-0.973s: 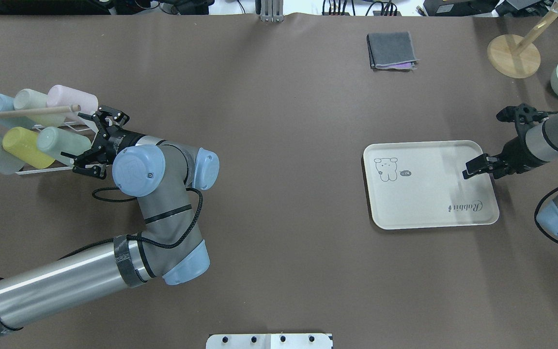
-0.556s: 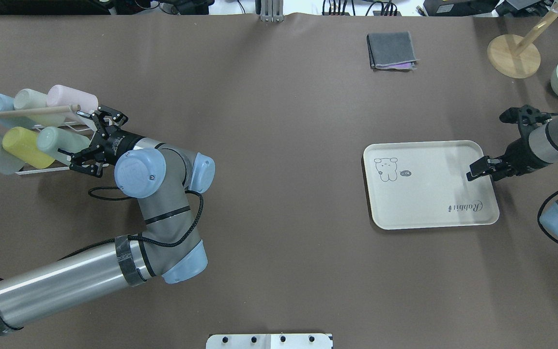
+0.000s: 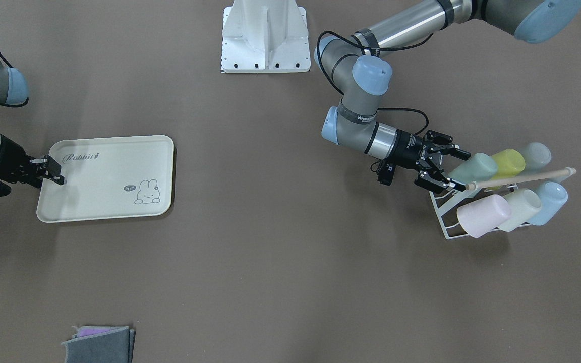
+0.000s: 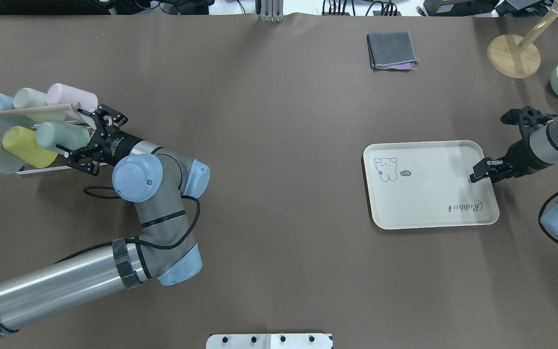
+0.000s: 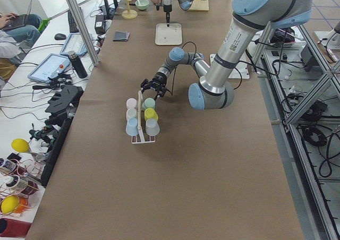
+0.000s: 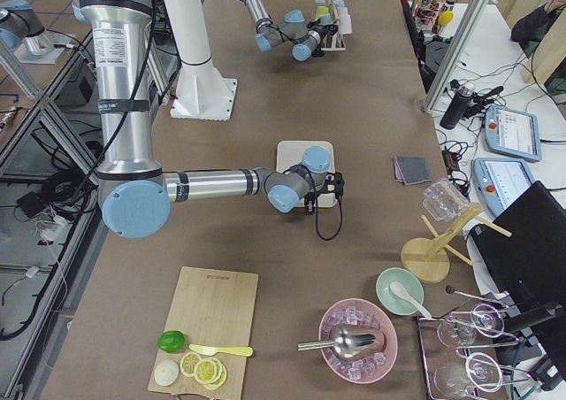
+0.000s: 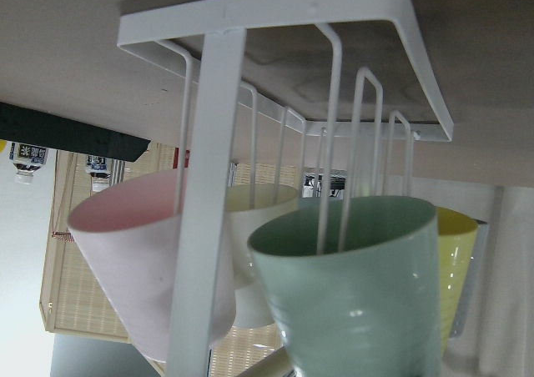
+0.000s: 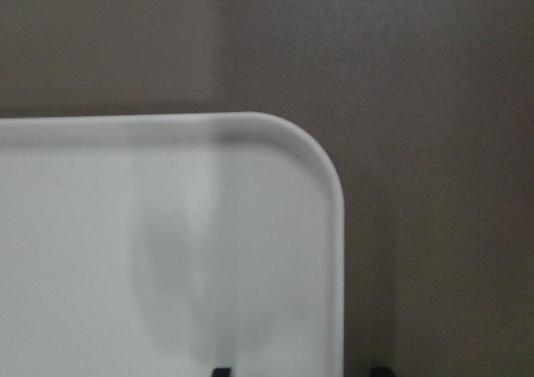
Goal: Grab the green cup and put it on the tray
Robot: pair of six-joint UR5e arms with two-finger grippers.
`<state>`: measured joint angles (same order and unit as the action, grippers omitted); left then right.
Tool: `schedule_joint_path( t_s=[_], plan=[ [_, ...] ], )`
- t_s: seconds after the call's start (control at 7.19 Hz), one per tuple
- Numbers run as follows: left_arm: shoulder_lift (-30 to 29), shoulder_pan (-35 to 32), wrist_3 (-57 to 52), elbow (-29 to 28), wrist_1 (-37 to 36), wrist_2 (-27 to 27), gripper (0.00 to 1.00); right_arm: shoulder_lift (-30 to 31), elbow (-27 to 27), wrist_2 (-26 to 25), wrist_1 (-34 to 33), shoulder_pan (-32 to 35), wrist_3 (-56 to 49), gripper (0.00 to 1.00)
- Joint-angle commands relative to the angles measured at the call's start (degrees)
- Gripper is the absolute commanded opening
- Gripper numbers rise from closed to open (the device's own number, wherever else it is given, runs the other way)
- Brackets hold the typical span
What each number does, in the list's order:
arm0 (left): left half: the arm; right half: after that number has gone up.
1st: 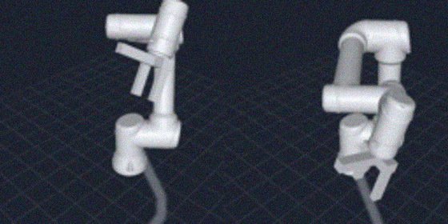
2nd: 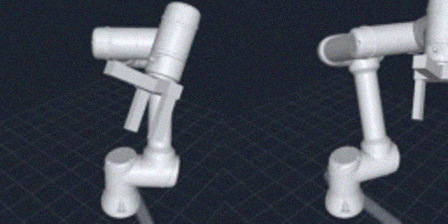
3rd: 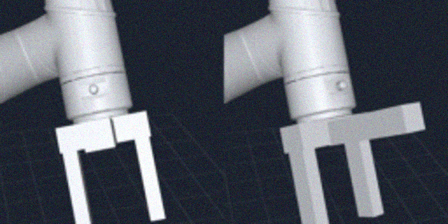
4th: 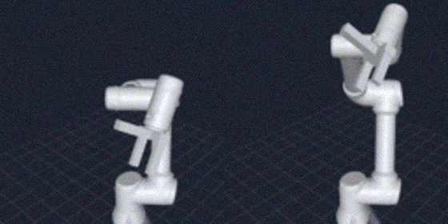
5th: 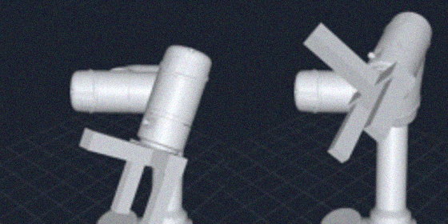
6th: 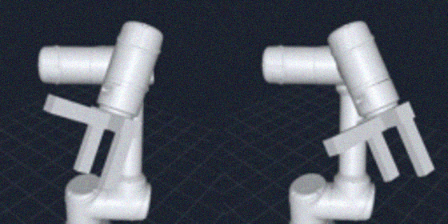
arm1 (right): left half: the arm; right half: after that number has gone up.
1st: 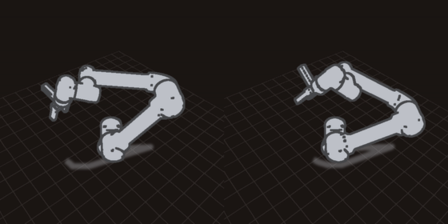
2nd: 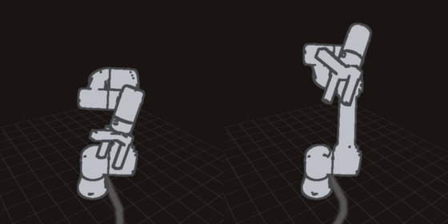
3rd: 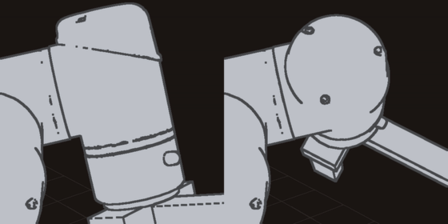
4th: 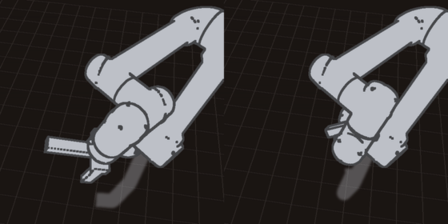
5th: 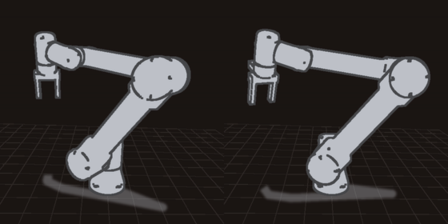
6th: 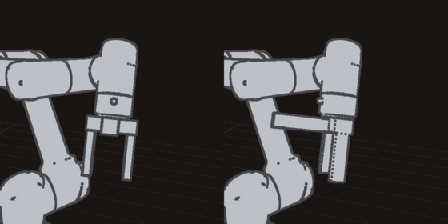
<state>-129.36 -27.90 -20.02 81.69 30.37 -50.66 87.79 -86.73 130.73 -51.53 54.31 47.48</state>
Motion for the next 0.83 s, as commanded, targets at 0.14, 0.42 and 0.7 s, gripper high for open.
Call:
schedule_joint_path(
  t_s=[0.14, 0.42, 0.7],
  plan=[
    [1.1, -0.1, 0.5, 0.0, 0.0, -2.0, 0.92, -0.1, 0.1, 0.4, 0.1, 0.5, -0.5, 0.00],
    [1.1, -0.1, 0.8, 0.0, 0.0, -4.3, 0.91, -0.2, 0.2, 0.8, -0.1, 0.8, -0.5, 0.00],
    [0.4, 0.1, 0.4, 0.8, -0.7, -7.6, 0.92, -0.3, 0.2, 1.9, -0.2, 3.1, -3.1, 0.00]
  ],
)
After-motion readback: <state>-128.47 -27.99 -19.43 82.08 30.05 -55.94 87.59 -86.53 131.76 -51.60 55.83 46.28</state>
